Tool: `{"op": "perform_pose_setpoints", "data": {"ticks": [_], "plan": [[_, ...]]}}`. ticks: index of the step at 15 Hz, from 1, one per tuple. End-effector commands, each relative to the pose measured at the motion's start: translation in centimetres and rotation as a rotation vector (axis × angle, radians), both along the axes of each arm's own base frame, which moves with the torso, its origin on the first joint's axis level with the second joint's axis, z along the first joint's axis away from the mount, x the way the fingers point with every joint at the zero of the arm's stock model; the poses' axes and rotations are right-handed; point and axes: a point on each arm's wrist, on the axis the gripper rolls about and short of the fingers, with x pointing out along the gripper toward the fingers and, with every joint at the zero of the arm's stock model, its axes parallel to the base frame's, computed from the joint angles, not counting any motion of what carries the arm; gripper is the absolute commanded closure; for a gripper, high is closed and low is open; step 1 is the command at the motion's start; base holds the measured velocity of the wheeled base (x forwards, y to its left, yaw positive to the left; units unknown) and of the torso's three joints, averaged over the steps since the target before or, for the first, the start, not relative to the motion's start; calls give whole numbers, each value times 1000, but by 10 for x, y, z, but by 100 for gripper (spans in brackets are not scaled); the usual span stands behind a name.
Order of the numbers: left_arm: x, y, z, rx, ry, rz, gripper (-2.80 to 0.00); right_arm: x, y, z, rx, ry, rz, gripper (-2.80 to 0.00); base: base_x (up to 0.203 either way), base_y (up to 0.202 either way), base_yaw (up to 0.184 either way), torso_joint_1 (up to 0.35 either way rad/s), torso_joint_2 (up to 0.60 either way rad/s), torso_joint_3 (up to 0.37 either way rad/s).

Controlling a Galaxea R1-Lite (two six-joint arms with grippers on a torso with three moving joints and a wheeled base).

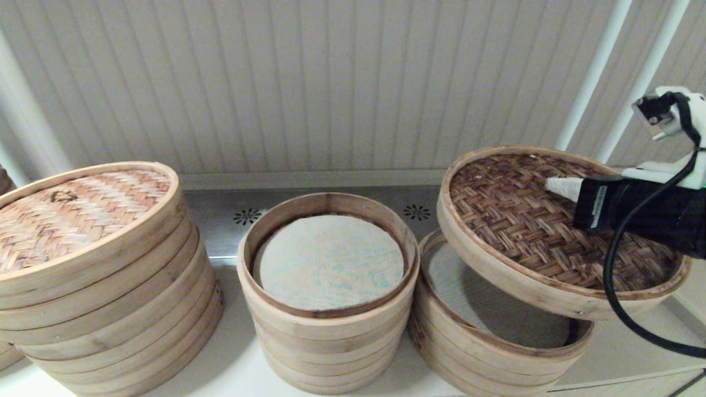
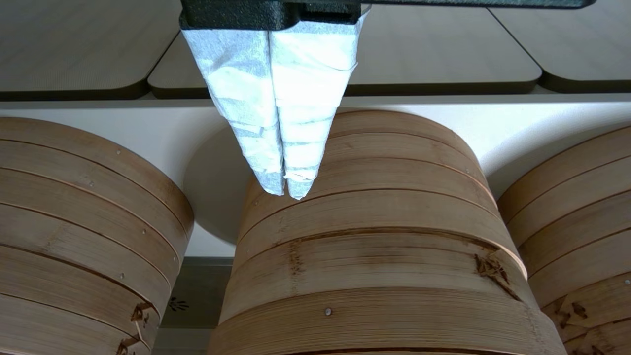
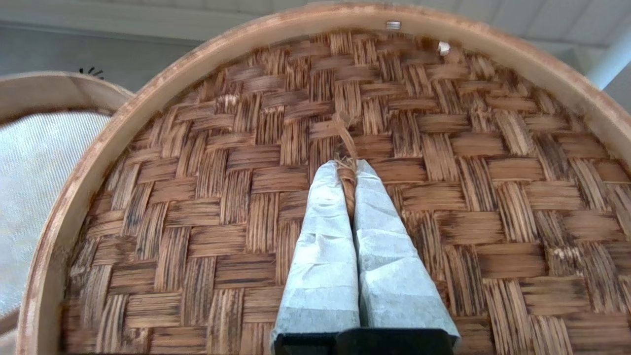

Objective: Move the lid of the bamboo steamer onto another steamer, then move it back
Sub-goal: Put the steamer

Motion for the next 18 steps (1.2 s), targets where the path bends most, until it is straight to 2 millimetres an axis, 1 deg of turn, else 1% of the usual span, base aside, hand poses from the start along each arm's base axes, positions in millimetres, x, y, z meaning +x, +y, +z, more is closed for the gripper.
{"op": "perform_pose_setpoints", "data": {"ticks": [1, 3, 4, 7, 10, 11, 14, 17, 18], "plan": [[0, 0, 0, -1, -1, 0, 0, 1, 2, 15, 9, -23, 6, 0, 0, 0, 0, 0, 0, 0], [0, 0, 0, 0, -1, 0, 0, 2, 8, 29, 12, -24, 31, 0, 0, 0, 0, 0, 0, 0], [0, 0, 0, -1, -1, 0, 0, 3, 14, 35, 14, -22, 54, 0, 0, 0, 0, 0, 0, 0], [0, 0, 0, 0, -1, -1, 0, 17, 40, 39, 10, -7, 114, 0, 0, 0, 0, 0, 0, 0], [0, 0, 0, -2, -1, 0, 0, 28, 74, 35, -1, 15, 184, 0, 0, 0, 0, 0, 0, 0], [0, 0, 0, -1, 0, 0, 0, 30, 83, 35, -1, 16, 200, 0, 0, 0, 0, 0, 0, 0], [0, 0, 0, 0, -1, 0, 0, 39, 120, 35, 14, 23, 264, 0, 0, 0, 0, 0, 0, 0], [0, 0, 0, -1, -1, 0, 0, 46, 150, 22, -2, 57, 315, 0, 0, 0, 0, 0, 0, 0], [0, 0, 0, 0, 1, 0, 0, 49, 158, 17, -8, 66, 323, 0, 0, 0, 0, 0, 0, 0]]}}
